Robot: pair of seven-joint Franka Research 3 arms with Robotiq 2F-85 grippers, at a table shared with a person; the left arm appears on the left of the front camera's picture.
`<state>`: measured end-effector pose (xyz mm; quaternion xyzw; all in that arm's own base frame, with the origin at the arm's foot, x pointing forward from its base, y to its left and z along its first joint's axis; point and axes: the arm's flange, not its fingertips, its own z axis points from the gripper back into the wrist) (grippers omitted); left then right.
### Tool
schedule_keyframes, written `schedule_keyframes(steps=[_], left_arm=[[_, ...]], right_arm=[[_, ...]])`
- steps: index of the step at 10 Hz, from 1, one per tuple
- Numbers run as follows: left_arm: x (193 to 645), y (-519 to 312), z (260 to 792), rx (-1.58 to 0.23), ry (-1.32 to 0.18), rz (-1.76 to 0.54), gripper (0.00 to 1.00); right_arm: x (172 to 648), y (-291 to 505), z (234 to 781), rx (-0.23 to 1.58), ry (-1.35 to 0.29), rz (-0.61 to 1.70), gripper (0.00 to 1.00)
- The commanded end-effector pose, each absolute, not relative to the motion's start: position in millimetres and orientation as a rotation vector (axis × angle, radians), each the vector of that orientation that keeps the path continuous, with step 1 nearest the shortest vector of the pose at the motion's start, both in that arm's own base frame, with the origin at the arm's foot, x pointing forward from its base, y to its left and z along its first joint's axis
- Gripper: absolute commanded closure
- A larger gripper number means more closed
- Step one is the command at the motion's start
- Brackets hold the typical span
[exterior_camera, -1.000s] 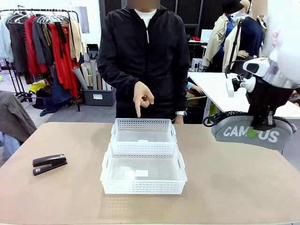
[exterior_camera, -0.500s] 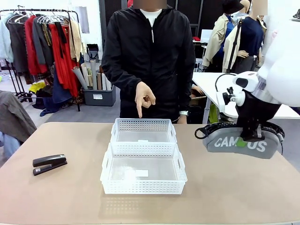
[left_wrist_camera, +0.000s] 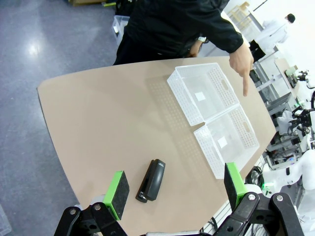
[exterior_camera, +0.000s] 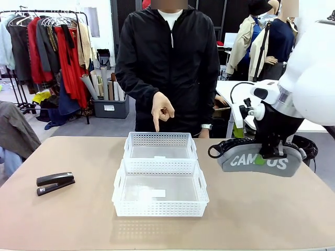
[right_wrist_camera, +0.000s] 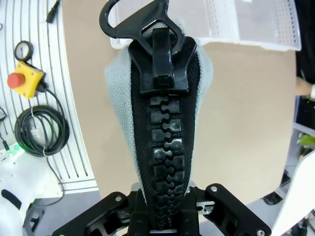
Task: Distribute items into two baskets.
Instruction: Move the picked Pencil pouch towards the Organizing basket indicated by the person, stopping as directed.
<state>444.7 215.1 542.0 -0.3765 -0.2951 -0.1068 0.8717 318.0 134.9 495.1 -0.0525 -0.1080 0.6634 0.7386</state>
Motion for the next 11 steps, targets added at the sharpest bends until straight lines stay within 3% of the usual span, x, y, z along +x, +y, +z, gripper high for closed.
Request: schedule_keyframes(steps=[1, 11], left_arm=[[442.9, 215.5, 543.8, -0.789, -0.621, -0.225, 0.0], [442.9, 215.5, 543.8, -0.789, -0.621, -0.225, 0.0]], right_arm=[[314.7, 155.4, 495.4, -0.087, -0.286, 1.441, 1.0], [297.9, 243.1, 453.1, -0.059, -0.283, 1.43, 1.0]])
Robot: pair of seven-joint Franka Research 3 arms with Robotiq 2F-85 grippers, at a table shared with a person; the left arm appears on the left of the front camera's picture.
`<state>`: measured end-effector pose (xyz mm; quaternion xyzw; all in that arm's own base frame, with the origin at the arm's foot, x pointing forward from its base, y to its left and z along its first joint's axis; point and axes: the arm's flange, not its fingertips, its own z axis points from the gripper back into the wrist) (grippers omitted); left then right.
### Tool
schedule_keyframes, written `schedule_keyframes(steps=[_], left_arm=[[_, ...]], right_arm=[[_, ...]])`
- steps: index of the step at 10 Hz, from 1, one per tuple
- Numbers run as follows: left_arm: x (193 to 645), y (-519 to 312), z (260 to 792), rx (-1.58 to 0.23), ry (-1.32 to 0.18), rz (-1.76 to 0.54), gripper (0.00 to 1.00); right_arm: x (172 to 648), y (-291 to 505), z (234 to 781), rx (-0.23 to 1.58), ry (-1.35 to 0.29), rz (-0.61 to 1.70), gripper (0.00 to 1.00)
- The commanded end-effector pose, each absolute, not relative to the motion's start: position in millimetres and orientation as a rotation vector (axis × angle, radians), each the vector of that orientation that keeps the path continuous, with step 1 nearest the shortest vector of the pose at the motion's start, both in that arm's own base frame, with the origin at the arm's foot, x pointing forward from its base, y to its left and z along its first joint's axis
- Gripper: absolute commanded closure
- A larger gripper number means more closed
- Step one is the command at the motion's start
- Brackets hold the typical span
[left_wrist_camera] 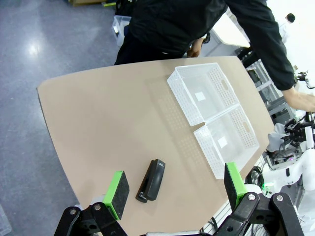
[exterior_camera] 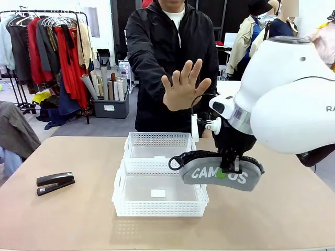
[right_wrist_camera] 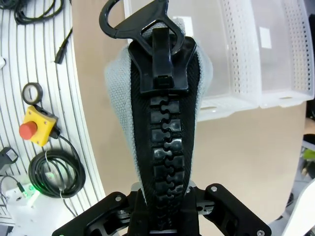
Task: Distribute items into two baskets.
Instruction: Move the picked Pencil pouch towards the Organizing basket indicated by the person, stopping as directed.
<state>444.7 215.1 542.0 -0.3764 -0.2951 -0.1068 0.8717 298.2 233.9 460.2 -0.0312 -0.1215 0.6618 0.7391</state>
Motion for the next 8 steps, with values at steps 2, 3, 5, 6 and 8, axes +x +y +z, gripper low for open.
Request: schedule_keyframes(steps=[2, 3, 5, 6, 8], left_arm=[[442.9, 215.5, 543.8, -0.789, -0.621, -0.225, 0.0], [442.9, 215.5, 543.8, -0.789, -0.621, -0.225, 0.0], [442.9, 215.5, 543.8, -0.789, -0.621, -0.225, 0.0], [442.9, 215.5, 543.8, -0.789, -0.621, -0.225, 0.0], [442.9, 215.5, 543.8, -0.789, -0.621, -0.225, 0.0]], right_arm=[[313.0, 158.6, 456.2, -0.103, -0.28, 1.397, 1.0], [321.1, 116.2, 456.2, -0.1, -0.25, 1.418, 1.0], [337.1, 87.8, 447.0, -0.1, -0.195, 1.438, 1.0], [346.5, 86.1, 440.6, -0.092, -0.185, 1.462, 1.0], [359.1, 79.8, 429.5, -0.057, -0.177, 1.46, 1.0]])
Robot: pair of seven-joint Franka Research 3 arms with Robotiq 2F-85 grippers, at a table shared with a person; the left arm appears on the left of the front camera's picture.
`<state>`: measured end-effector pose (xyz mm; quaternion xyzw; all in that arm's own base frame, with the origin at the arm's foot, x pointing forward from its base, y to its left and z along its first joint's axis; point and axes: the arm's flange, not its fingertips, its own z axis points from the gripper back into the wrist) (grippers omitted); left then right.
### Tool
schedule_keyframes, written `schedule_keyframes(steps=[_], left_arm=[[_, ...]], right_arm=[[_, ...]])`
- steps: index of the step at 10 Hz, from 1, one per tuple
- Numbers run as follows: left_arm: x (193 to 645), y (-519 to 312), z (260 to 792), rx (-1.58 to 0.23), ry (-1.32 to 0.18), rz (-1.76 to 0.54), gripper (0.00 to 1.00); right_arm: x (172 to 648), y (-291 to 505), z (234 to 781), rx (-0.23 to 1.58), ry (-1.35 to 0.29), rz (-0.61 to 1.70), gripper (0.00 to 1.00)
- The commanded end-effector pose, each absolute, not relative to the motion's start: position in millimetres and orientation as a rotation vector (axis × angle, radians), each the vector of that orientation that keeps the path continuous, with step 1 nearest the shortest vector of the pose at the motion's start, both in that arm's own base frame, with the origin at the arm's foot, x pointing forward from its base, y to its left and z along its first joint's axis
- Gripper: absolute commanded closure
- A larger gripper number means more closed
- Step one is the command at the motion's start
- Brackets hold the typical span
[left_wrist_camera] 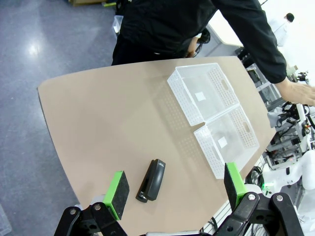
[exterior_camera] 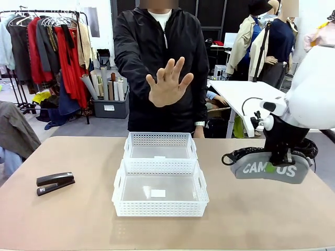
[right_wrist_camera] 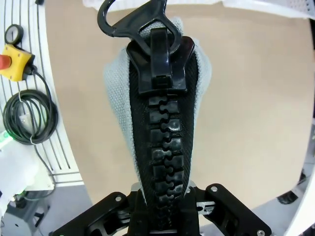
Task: Distribute items into two baskets.
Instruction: Move the picked Pencil pouch towards the Organizing basket indicated by the person, stopping as directed, then place the picked Pencil pouch into the Organizing basket as instructed by the person.
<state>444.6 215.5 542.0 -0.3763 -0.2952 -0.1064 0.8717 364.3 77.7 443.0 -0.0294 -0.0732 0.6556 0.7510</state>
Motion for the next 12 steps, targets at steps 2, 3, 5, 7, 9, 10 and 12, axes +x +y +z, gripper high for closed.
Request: schedule_keyframes(steps=[2, 3, 5, 7, 9, 10, 12], left_arm=[[442.9, 215.5, 543.8, -0.789, -0.621, -0.225, 0.0], [442.9, 215.5, 543.8, -0.789, -0.621, -0.225, 0.0], [442.9, 215.5, 543.8, -0.789, -0.621, -0.225, 0.0], [442.9, 215.5, 543.8, -0.789, -0.621, -0.225, 0.0], [442.9, 215.5, 543.8, -0.789, -0.621, -0.225, 0.0], [442.9, 215.5, 543.8, -0.789, -0.621, -0.225, 0.0], [442.9, 215.5, 543.8, -0.789, -0.621, -0.225, 0.0]], right_arm=[[364.3, 77.7, 443.0, -0.064, -0.16, 1.432, 1.0], [364.3, 77.7, 443.0, -0.064, -0.16, 1.432, 1.0], [364.3, 77.7, 443.0, -0.064, -0.16, 1.432, 1.0], [364.3, 77.7, 443.0, -0.064, -0.16, 1.432, 1.0], [364.3, 77.7, 443.0, -0.064, -0.16, 1.432, 1.0], [364.3, 77.7, 443.0, -0.064, -0.16, 1.432, 1.0], [364.3, 77.7, 443.0, -0.064, -0.16, 1.432, 1.0]])
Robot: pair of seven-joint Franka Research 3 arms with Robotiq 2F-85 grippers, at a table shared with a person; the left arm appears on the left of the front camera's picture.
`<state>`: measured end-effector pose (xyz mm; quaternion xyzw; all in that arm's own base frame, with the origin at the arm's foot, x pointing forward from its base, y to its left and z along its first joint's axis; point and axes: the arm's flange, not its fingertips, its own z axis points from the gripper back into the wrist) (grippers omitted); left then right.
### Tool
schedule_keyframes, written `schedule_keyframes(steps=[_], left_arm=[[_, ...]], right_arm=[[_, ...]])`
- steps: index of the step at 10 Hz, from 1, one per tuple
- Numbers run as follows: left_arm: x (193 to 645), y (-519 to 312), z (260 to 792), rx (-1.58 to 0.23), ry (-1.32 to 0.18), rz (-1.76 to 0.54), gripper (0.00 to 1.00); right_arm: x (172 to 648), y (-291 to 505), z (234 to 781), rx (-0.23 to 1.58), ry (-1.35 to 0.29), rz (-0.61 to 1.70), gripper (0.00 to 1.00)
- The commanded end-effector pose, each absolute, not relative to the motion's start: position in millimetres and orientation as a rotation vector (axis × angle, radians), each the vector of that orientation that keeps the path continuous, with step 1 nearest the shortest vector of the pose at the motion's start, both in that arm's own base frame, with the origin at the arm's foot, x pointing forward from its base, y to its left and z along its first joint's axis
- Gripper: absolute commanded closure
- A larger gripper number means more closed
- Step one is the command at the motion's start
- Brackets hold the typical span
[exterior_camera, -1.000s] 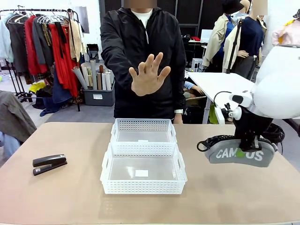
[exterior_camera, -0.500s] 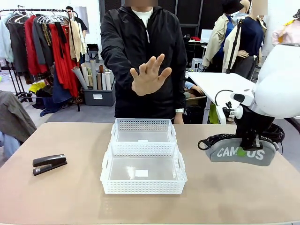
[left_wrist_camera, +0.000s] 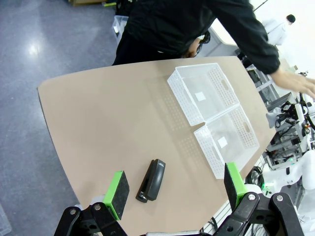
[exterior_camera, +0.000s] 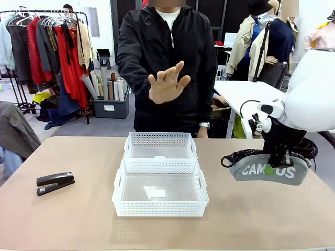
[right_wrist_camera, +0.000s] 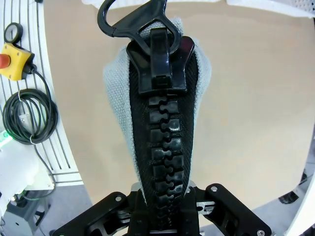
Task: Distribute items into two baskets.
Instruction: Place the picked Pencil pouch into the Organizing basket as instructed by the person.
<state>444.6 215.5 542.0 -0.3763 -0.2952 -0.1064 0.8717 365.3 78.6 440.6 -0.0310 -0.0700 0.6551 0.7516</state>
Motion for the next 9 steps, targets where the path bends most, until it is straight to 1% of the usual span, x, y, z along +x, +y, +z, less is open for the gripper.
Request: schedule_keyframes(steps=[1, 9], left_arm=[[442.9, 215.5, 543.8, -0.789, -0.621, -0.225, 0.0], [442.9, 215.5, 543.8, -0.789, -0.621, -0.225, 0.0]], right_arm=[[364.3, 77.7, 443.0, -0.064, -0.16, 1.432, 1.0], [364.3, 77.7, 443.0, -0.064, -0.16, 1.432, 1.0]])
